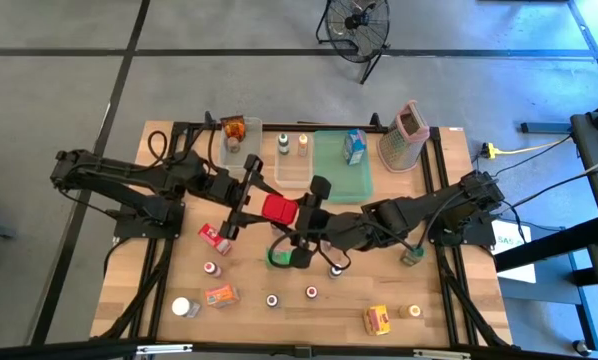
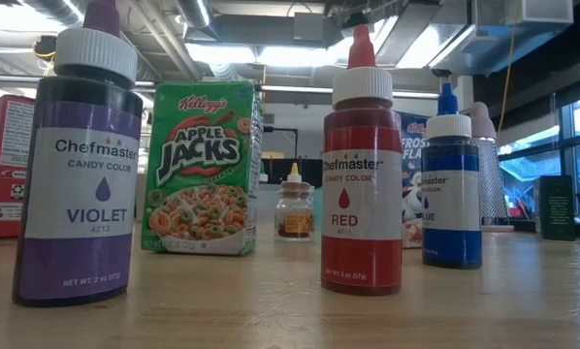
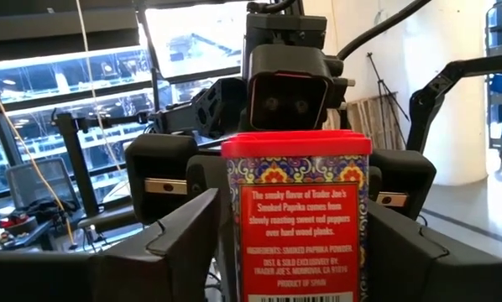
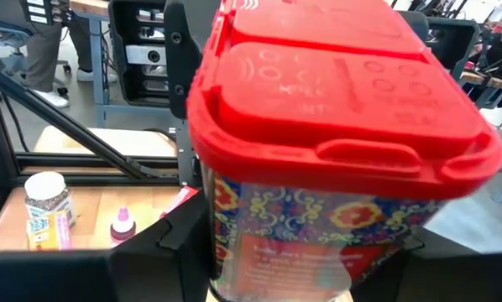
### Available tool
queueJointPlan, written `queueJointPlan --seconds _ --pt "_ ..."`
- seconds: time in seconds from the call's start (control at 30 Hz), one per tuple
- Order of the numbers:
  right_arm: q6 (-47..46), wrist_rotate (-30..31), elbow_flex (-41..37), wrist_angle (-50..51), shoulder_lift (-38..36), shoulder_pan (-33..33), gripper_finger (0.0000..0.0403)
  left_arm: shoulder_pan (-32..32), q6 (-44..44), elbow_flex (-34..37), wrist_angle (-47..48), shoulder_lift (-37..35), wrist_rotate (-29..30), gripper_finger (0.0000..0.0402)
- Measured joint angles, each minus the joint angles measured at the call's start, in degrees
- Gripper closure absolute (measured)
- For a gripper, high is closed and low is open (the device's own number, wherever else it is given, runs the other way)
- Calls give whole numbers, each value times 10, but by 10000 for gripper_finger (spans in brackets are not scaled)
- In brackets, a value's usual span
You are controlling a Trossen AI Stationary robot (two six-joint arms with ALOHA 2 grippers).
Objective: Pick & Place Kitchen Items
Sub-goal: Put the red seasoning can into the gray bin
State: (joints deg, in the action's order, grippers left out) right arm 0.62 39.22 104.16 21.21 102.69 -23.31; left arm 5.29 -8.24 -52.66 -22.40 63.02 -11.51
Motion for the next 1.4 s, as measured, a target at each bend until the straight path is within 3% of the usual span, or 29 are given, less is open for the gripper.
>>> queueJointPlan --seconds 0.47,0.63,0.87,0.97,1.2,1.4 --pt "-1 4 0 8 0 0 203 21 -50 0 15 -19 35 139" --pt "-6 6 0 15 0 0 203 22 -101 0 42 -40 51 139" --pt "-17 6 0 22 0 0 203 22 -73 0 70 -75 51 139" --pt "-17 6 0 22 0 0 203 22 -104 0 94 -102 51 139" --pt "-17 6 0 25 0 0 203 22 -124 0 123 -150 17 134" --pt "-17 6 0 26 0 1 203 22 -106 0 145 -152 -28 99"
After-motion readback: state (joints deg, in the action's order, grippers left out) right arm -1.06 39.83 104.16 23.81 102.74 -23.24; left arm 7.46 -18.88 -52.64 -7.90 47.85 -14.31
